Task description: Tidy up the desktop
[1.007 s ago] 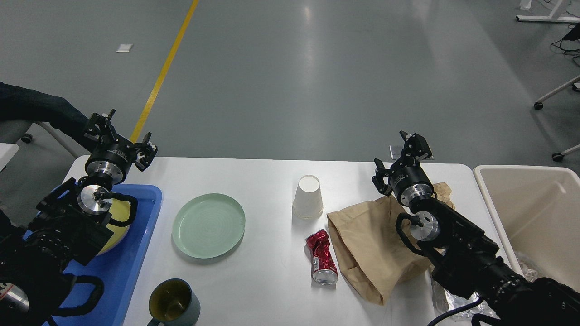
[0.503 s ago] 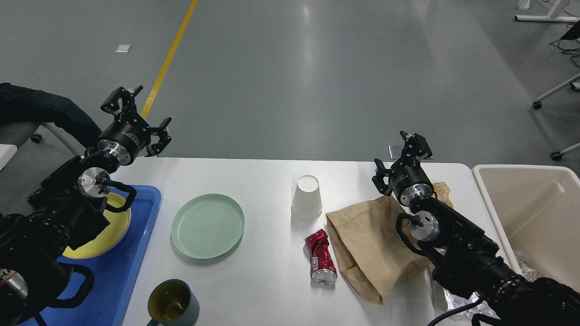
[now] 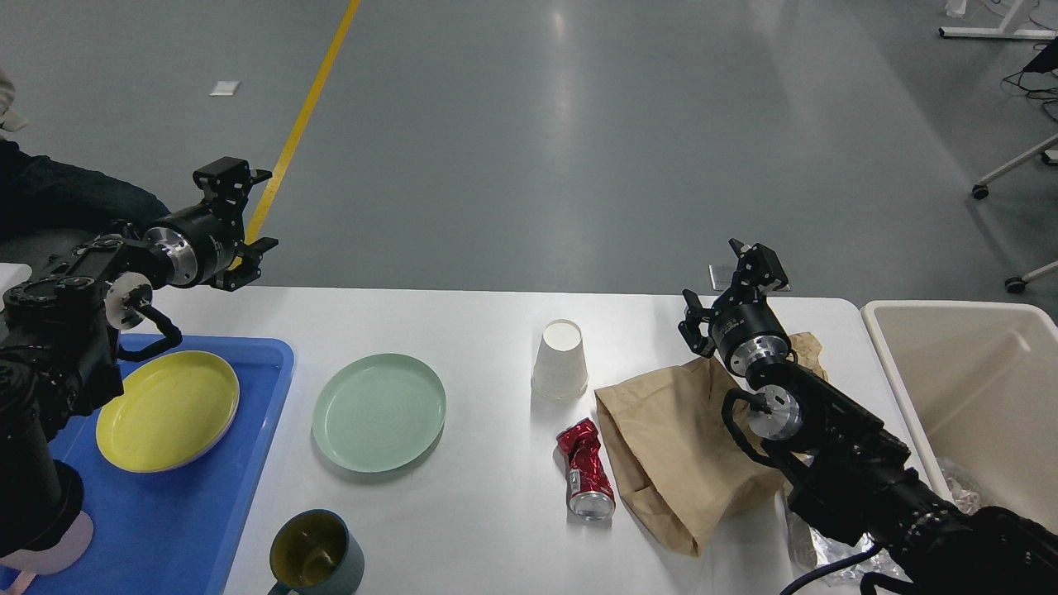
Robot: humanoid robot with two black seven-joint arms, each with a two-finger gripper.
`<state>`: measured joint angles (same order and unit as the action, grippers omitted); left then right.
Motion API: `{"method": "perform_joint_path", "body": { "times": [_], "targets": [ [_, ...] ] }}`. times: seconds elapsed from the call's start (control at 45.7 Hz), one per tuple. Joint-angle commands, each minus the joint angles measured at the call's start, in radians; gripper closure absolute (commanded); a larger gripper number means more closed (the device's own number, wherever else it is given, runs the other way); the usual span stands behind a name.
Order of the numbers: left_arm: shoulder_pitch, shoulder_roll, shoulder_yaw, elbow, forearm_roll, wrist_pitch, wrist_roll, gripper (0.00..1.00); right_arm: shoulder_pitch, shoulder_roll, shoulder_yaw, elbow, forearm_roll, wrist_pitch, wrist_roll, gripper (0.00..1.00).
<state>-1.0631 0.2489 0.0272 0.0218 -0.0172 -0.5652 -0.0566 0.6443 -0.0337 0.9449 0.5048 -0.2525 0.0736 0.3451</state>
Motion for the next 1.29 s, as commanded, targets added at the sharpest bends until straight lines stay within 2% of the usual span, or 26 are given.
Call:
{"method": "perform_joint_path", "body": {
  "times": [0.0,0.109,0.241,0.372,0.416,0.569,0.81,1.029,1.16,1.269],
  "targets": [
    [-0.005,0.026,0.313,-0.005,0.008,-0.018,-0.002,0.04,0.000,0.000,0.000,0.000,-0.001,0.000,0.000,0.00],
    [-0.021,0.027,0.516,-0.006,0.010,-0.084,0.000,0.04,0.000,0.000,0.000,0.000,-0.001,0.000,0.000,0.00],
    [-0.066,0.013,0.621,-0.017,0.013,-0.159,0.003,0.04,0.000,0.000,0.000,0.000,-0.001,0.000,0.000,0.00],
    [-0.104,0.007,0.841,-0.143,0.013,-0.358,0.011,0.04,0.000,0.000,0.000,0.000,-0.001,0.000,0.000,0.00],
    [-0.132,0.007,0.917,-0.187,0.013,-0.395,0.006,0.04,0.000,0.000,0.000,0.000,0.001,0.000,0.000,0.00],
    [-0.227,-0.011,1.102,-0.313,0.013,-0.395,0.007,0.04,0.000,0.000,0.000,0.000,-0.001,0.000,0.000,0.00],
    [-0.417,-0.079,1.395,-0.666,0.011,-0.395,0.003,0.04,0.000,0.000,0.000,0.000,-0.001,0.000,0.000,0.00],
    [-0.529,-0.157,1.487,-0.868,0.011,-0.395,0.007,0.04,0.000,0.000,0.000,0.000,-0.001,0.000,0.000,0.00],
    [-0.577,-0.181,1.493,-1.022,0.011,-0.395,0.011,0.04,0.000,0.000,0.000,0.000,-0.001,0.000,0.000,0.00],
    [-0.581,-0.194,1.493,-1.073,0.013,-0.395,0.015,0.04,0.000,0.000,0.000,0.000,0.001,0.000,0.000,0.00]
  ]
}}
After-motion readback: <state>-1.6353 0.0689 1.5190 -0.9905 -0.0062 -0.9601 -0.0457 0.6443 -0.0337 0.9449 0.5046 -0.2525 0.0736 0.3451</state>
